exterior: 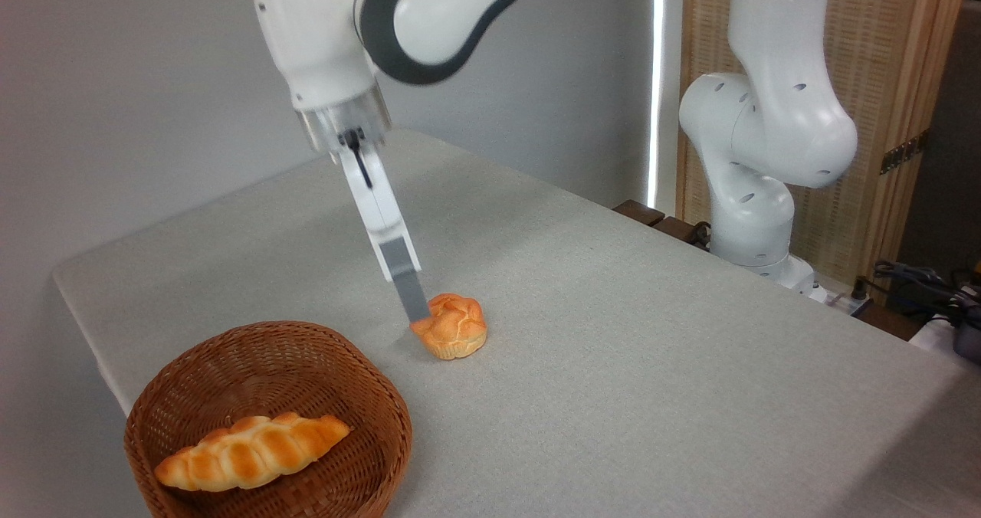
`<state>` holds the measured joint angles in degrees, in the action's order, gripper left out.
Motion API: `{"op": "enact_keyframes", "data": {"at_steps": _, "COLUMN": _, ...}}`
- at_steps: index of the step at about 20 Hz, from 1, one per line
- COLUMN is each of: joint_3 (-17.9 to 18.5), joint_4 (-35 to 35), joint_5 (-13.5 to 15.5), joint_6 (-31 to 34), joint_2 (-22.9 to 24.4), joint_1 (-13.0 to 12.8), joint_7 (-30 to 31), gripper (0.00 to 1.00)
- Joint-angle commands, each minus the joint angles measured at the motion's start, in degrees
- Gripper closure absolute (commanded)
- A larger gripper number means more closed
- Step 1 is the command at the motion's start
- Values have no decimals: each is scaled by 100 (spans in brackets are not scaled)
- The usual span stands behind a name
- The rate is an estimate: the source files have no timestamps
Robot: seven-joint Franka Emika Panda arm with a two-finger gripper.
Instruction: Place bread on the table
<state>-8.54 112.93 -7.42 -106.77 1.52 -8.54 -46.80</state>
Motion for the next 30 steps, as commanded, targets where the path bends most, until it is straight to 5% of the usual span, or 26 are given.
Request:
{"op": "enact_keyframes", "data": {"at_steps": 1, "joint_3": -15, "joint_4": -876, "joint_5": 161, "joint_6": 68, "joint_2": -12, "joint_1": 429, "joint_7": 688, "gripper": 0}}
{"op": "enact_keyframes", "data": {"at_steps": 5, "joint_3": -33, "joint_4": -1474, "joint_5": 1065, "joint_6": 375, "joint_2": -12, "joint_1": 984, "joint_7": 777, "gripper": 0}}
{"op": "enact_keyframes", "data": {"at_steps": 11, "joint_3": 10, "joint_4": -2073, "joint_5": 1410, "joint_6": 1122, "joint_2": -117, "joint_1": 1214, "joint_7": 769, "gripper": 0}}
{"op": "enact_keyframes", "data": {"at_steps": 15, "joint_3": 63, "joint_4": -2257, "joint_5": 1393, "joint_6": 1342, "joint_2": -205, "joint_1": 1214, "joint_7": 760, "gripper": 0}}
{"op": "enact_keyframes", "data": {"at_steps": 20, "joint_3": 616, "joint_4": -2311, "joint_5": 1392, "joint_6": 1440, "joint_2": -187, "joint_1": 898, "joint_7": 611, "gripper": 0}}
{"op": "enact_keyframes", "data": {"at_steps": 30, "joint_3": 810, "joint_4": -2293, "joint_5": 1331, "joint_6": 1440, "joint_2": -179, "joint_1": 625, "joint_7": 558, "gripper": 0}}
